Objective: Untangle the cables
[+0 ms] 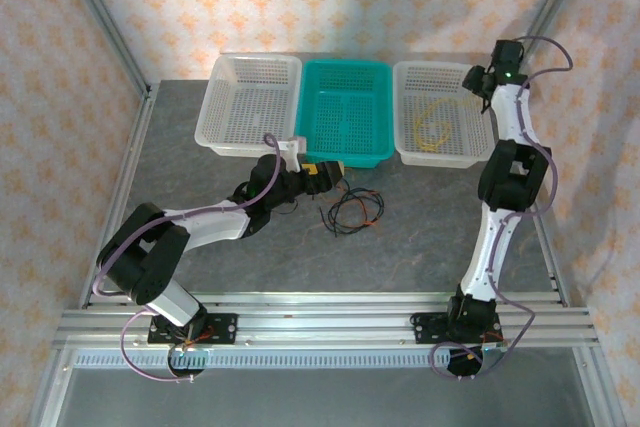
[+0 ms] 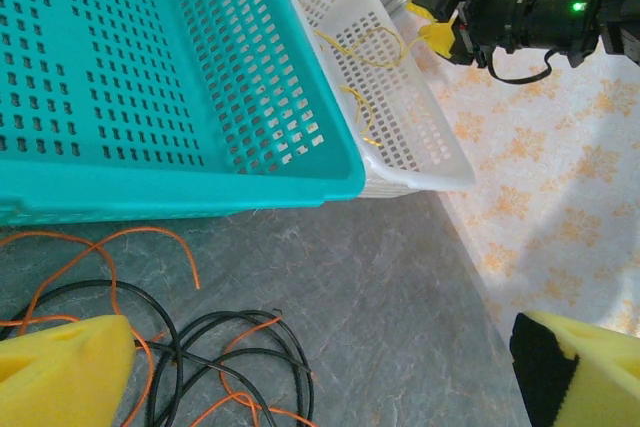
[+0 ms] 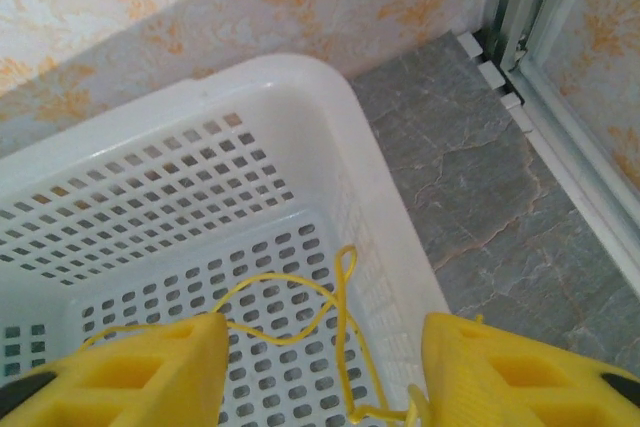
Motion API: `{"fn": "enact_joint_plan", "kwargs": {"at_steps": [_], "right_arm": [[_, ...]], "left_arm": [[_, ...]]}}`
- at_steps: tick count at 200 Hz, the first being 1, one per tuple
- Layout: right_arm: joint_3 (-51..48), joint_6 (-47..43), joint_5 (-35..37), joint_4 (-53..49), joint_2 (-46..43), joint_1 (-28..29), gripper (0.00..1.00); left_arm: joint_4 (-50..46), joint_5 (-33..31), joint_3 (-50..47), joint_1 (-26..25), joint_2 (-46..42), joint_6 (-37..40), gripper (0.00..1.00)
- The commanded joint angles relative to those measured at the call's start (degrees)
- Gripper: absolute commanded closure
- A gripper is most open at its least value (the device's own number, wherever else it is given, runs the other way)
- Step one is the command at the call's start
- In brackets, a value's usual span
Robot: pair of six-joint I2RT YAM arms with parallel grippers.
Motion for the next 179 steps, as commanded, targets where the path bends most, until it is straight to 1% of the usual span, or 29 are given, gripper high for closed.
{"fn": "enact_joint_plan", "kwargs": {"at_steps": [1,27,57,99,114,128,157,179], "right_arm": [[1.78,-1.35,3.37,-1.84,0.3,0.47,0.52],[1.61,-2.18,4.75,-1.78,0.04,1.15,0.59],[1.28,-3.16,5.67,-1.08,-0.33,1.91,0.72],[1.31,-3.85,4.5,0.03,0.0,2.39,0.87],[1.49,-4.8,3.71,0.0,0.18,2.95,0.9],[1.31,-5.9,4.37,-0.07,0.27,3.94,0.92],[0.87,-7.97,9.62,-0.07,0.2,6.78,0.93],[1.41,-8.7,17.2,-0.38,0.62,8.79,0.95]], "left_arm": [[1.86,1.32,1.0,0.36,0.76,0.06,0.03],[2.04,1.45,1.0,0.34,1.02,-0.11,0.03],[2.47,1.88,0.97,0.34,1.5,-0.33,0.03],[2.02,1.99,0.65,0.34,1.23,-0.11,0.04],[1.99,2.02,0.48,0.35,1.18,-0.04,0.04],[2.07,2.06,0.47,0.34,1.23,-0.1,0.04],[2.08,2.25,0.47,0.34,1.31,-0.29,0.04],[1.67,2.08,0.47,0.34,0.95,-0.03,0.04]]}}
